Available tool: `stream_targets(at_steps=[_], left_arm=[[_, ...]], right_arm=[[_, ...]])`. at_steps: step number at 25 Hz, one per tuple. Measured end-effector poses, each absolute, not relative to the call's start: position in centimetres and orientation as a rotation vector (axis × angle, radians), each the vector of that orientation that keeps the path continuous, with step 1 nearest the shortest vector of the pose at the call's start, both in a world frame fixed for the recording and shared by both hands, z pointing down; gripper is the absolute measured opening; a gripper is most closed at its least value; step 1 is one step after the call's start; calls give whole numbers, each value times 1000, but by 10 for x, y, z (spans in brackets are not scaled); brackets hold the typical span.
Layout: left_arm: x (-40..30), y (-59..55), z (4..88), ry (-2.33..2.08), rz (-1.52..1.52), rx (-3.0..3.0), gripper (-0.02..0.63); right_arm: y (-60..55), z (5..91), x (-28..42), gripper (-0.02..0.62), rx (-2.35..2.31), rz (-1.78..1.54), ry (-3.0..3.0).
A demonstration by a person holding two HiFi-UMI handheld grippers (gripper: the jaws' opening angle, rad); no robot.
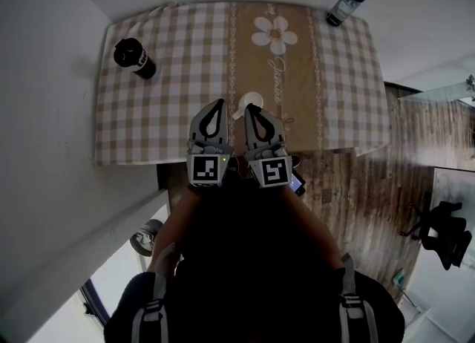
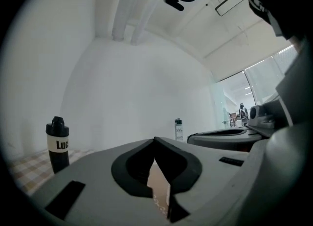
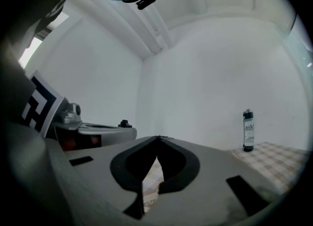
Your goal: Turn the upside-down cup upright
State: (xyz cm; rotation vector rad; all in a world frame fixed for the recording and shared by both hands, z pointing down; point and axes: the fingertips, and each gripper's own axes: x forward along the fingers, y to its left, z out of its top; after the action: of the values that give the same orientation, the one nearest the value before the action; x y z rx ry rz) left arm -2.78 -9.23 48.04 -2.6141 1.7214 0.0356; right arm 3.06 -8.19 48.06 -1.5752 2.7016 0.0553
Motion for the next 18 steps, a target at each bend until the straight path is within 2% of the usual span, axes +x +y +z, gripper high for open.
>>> stream_targets(at_steps=[18], left_arm=[[-30, -100, 489, 1735, -10, -2617, -11]], right_arm=[[-87, 492, 19, 3, -1570, 63, 2765]])
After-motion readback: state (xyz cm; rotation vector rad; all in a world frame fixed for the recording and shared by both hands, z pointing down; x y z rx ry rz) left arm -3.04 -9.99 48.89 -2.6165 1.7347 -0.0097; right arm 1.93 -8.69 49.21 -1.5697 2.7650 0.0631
